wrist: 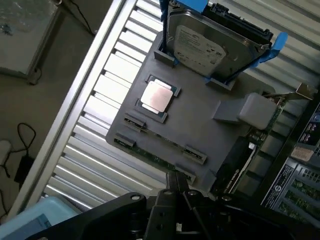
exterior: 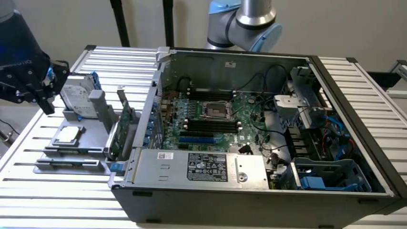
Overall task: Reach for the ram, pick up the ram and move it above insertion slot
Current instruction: 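Pick up the ram and move it above insertion slot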
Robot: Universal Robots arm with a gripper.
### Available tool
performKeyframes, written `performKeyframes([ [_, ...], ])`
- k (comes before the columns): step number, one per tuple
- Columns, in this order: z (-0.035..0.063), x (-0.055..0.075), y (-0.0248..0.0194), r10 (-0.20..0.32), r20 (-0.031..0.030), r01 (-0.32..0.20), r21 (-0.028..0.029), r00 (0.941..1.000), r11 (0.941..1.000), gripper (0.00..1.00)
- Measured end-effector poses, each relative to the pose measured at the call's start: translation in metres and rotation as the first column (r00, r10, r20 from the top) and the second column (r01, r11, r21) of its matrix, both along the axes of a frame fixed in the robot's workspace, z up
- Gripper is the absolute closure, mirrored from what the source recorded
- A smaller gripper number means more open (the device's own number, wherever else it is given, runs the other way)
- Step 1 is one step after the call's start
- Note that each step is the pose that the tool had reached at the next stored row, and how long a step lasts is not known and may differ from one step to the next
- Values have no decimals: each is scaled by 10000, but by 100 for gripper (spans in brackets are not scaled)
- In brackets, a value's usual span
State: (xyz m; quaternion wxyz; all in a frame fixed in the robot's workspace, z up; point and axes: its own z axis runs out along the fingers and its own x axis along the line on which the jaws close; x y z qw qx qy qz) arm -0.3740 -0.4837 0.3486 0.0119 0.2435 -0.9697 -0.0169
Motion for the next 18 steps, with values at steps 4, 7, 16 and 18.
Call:
performKeyframes([
  [4, 0, 0, 0, 719, 0, -719, 0, 9974, 9974, 89],
  [7, 0, 0, 0, 1261, -1, -1261, -1, 9920, 9920, 89],
  [16, -4, 0, 0, 2860, 0, -2860, 0, 9582, 9582, 89],
  [18, -4, 0, 0, 3218, 0, -3218, 0, 9468, 9468, 89],
])
